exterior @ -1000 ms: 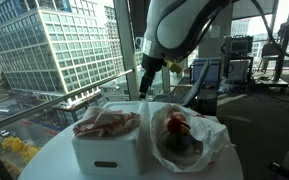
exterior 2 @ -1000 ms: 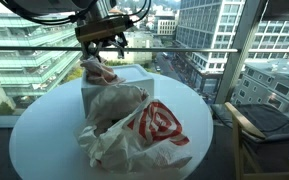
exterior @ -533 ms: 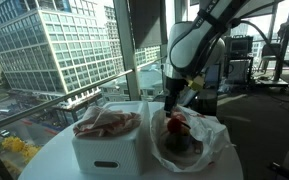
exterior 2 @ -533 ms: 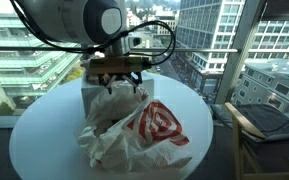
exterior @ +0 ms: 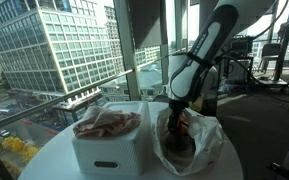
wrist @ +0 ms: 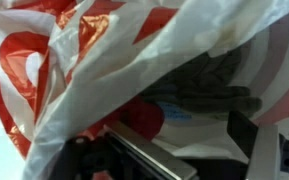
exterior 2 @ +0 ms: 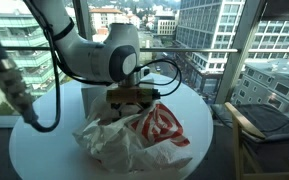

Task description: Remove the item from the plastic bag and put them on the white basket

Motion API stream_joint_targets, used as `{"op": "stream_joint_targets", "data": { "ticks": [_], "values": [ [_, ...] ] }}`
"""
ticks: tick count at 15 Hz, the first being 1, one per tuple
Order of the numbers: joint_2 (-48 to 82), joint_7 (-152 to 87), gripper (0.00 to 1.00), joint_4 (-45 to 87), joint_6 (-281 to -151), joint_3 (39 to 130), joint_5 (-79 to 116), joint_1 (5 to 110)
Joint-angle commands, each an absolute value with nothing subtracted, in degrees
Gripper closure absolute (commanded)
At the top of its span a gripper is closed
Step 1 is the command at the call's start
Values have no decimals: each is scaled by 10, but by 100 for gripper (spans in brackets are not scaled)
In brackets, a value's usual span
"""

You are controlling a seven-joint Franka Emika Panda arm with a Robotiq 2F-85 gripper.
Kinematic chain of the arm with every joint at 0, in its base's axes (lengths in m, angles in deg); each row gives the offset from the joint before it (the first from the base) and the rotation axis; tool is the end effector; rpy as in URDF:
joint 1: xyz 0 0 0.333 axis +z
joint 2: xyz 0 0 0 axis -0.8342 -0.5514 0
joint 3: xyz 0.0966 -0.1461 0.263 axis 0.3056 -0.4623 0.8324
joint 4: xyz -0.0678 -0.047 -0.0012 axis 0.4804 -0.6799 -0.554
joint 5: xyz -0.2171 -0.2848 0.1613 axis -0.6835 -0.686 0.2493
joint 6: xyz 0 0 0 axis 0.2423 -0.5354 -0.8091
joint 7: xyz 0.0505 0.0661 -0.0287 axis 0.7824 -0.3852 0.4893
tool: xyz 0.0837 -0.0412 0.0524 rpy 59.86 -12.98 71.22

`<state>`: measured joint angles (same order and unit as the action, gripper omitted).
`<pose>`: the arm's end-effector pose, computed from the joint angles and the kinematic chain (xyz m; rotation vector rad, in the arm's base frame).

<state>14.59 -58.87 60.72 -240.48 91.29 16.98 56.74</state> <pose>0.5381 0.0322 0.2130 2.9941 0.7784 0.2001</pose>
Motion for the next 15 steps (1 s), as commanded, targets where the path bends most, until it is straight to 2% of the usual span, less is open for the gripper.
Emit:
{"op": "stream_joint_targets", "data": {
  "ticks": [1, 7, 8, 9, 15],
  "values": [
    [104, -565, 0, 573, -2433, 883, 113, 566],
    [29, -548, 0, 525, -2469, 848, 61, 570],
    [21, -546, 25, 519, -2465, 848, 61, 568],
    [16, -546, 27, 514, -2460, 847, 59, 566],
    [91, -492, 72, 547, -2395, 840, 68, 585]
  ]
}}
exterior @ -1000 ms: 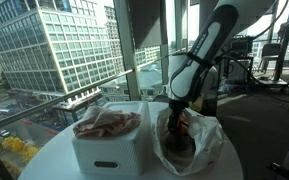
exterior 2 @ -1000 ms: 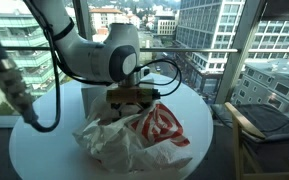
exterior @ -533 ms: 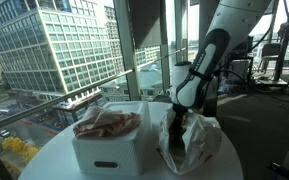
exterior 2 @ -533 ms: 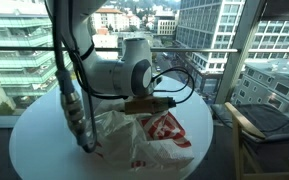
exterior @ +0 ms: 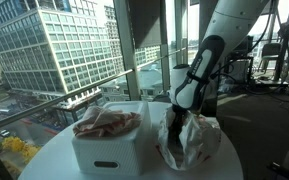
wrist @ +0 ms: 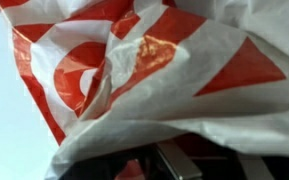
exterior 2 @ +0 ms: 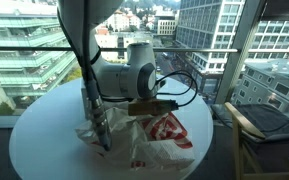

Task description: Remove the item from the plastic bag and put them on the white basket

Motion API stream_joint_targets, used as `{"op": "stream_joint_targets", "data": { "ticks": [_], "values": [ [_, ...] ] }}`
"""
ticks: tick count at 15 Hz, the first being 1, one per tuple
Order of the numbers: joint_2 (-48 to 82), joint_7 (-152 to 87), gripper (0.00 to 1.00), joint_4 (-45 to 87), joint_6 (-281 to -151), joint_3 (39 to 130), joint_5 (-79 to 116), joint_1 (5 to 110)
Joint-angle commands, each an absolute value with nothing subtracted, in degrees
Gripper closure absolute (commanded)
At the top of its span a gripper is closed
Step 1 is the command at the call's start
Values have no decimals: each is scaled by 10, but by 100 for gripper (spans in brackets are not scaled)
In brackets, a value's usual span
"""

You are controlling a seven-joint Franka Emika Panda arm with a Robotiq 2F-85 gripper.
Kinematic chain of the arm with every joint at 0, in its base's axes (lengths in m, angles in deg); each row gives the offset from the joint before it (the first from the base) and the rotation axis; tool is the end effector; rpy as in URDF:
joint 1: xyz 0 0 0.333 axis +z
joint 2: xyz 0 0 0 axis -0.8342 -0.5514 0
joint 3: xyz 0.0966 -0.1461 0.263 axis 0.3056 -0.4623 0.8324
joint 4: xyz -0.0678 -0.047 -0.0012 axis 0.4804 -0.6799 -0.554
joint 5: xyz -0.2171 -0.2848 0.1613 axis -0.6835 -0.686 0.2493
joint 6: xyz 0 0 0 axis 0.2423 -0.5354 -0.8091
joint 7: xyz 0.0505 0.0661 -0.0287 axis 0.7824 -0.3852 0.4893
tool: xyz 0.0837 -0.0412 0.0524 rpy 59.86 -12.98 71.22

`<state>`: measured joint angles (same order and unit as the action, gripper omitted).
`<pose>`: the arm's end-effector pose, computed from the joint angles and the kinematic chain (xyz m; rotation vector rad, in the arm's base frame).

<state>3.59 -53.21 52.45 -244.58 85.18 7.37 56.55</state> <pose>0.5737 -0.0205 0.1632 2.9075 0.7004 0.1968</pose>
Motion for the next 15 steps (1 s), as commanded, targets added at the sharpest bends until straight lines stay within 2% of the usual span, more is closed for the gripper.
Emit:
{"op": "stream_joint_targets", "data": {
  "ticks": [1, 2, 4, 6, 8, 12, 15],
  "values": [
    [115, -465, 80, 557, -2365, 826, 58, 602],
    [137, -446, 87, 560, -2321, 821, 51, 612],
    [193, -433, 92, 567, -2219, 834, 52, 620],
    [244, -444, 88, 563, -2122, 860, 62, 618],
    [299, -456, 91, 569, -2069, 883, 64, 620],
    [397, -458, 87, 571, -2047, 922, 59, 628],
    [443, -479, 88, 575, -2103, 939, 64, 634]
  ]
}}
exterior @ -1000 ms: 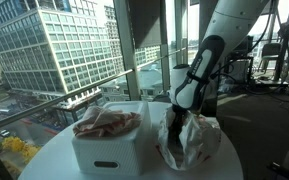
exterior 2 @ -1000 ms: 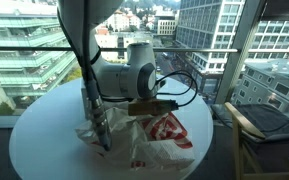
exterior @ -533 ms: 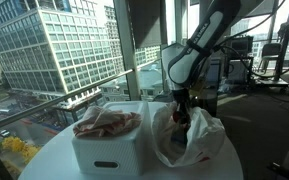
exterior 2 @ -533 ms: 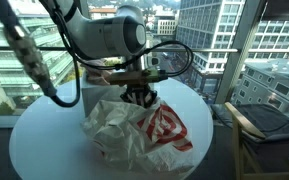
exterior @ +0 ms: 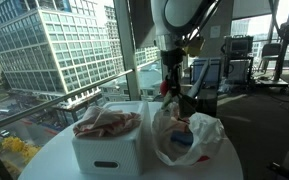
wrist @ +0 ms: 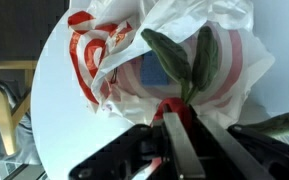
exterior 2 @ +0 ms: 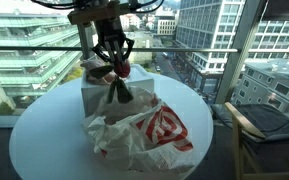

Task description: Remove the item from the plastic bag and put them on the white basket

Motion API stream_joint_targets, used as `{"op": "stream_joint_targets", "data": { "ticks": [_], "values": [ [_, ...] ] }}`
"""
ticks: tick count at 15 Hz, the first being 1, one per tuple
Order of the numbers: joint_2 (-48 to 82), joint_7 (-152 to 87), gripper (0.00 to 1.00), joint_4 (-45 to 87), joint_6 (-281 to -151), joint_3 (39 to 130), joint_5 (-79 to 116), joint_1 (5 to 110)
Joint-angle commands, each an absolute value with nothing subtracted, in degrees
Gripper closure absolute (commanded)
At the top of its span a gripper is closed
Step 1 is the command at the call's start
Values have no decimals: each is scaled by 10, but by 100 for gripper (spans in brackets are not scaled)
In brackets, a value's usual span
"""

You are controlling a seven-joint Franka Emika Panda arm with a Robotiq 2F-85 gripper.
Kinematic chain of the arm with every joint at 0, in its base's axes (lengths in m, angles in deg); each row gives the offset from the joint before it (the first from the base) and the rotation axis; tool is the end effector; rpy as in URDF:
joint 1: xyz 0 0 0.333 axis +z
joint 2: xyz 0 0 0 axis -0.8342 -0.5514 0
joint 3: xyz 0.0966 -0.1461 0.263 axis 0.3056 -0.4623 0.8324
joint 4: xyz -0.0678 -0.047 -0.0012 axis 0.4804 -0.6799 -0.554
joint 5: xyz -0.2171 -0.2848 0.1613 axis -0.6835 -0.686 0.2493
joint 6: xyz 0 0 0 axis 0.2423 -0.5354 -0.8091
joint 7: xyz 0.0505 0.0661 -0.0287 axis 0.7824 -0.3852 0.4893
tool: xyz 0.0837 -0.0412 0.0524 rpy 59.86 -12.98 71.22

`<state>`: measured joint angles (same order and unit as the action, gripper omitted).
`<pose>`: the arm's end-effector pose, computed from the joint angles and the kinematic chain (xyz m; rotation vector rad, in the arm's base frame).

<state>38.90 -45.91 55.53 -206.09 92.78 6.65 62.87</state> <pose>0.5097 0.0858 0.4209 2.8275 0.7045 0.0733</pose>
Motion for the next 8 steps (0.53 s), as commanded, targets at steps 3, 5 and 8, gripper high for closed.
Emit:
{"op": "stream_joint_targets", "data": {
  "ticks": [3, 5, 8],
  "values": [
    [440, -486, 88, 558, -2175, 951, 69, 645],
    [407, -483, 88, 537, -2243, 962, 60, 651],
    [335, -467, 88, 496, -2321, 980, 19, 651]
  ]
}}
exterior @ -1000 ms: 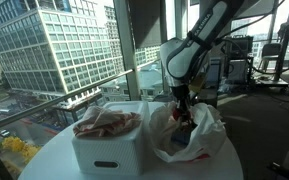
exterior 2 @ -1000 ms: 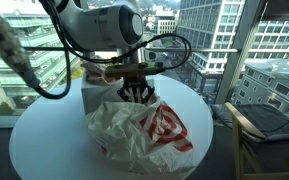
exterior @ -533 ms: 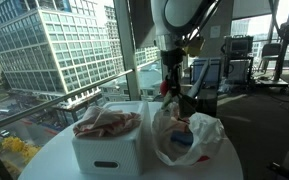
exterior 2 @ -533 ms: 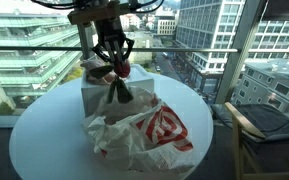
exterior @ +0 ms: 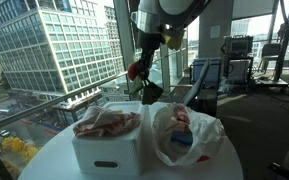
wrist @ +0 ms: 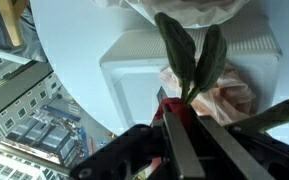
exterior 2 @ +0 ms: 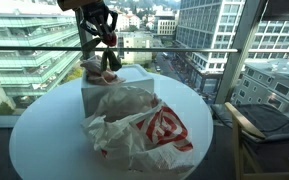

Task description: Remove the item from the plastic bag and put them on the white basket

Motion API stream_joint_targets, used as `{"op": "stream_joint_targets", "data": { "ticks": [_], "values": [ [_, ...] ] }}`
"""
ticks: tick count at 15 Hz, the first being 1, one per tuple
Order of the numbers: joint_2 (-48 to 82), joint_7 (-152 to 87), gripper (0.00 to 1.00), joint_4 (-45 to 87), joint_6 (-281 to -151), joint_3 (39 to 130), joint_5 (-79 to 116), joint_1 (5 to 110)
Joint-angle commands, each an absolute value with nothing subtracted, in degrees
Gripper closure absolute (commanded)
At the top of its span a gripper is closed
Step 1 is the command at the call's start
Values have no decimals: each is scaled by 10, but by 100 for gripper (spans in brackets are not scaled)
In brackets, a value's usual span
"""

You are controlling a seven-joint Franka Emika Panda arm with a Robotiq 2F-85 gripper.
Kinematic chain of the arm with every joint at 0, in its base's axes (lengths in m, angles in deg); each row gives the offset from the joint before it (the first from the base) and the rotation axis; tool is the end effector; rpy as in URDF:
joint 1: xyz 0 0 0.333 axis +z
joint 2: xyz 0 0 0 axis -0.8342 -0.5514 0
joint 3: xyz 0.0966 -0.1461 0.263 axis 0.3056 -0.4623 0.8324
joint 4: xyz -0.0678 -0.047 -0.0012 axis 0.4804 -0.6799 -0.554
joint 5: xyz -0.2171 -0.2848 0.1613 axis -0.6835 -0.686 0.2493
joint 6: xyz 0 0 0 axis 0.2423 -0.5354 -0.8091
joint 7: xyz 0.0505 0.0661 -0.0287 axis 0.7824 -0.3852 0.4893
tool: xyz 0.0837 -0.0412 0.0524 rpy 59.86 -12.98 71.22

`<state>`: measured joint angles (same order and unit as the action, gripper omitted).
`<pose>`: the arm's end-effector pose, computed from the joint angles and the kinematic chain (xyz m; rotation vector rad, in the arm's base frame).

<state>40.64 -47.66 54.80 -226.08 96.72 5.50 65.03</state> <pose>0.5195 0.1608 0.4797 2.7002 0.9531 0.6499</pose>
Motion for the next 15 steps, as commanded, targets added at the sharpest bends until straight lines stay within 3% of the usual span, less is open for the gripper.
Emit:
{"op": "stream_joint_targets", "data": {
  "ticks": [1, 4, 6, 13, 14, 15],
  "values": [
    [309, -458, 88, 479, -2336, 984, 1, 651],
    [224, -448, 87, 413, -2343, 978, -48, 660],
    [191, -468, 60, 375, -2324, 979, -24, 668],
    [217, -501, 8, 286, -2068, 1005, 97, 678],
    [208, -488, 1, 321, -2132, 998, 73, 680],
    [213, -488, 18, 312, -2114, 999, 75, 681]
  ]
}}
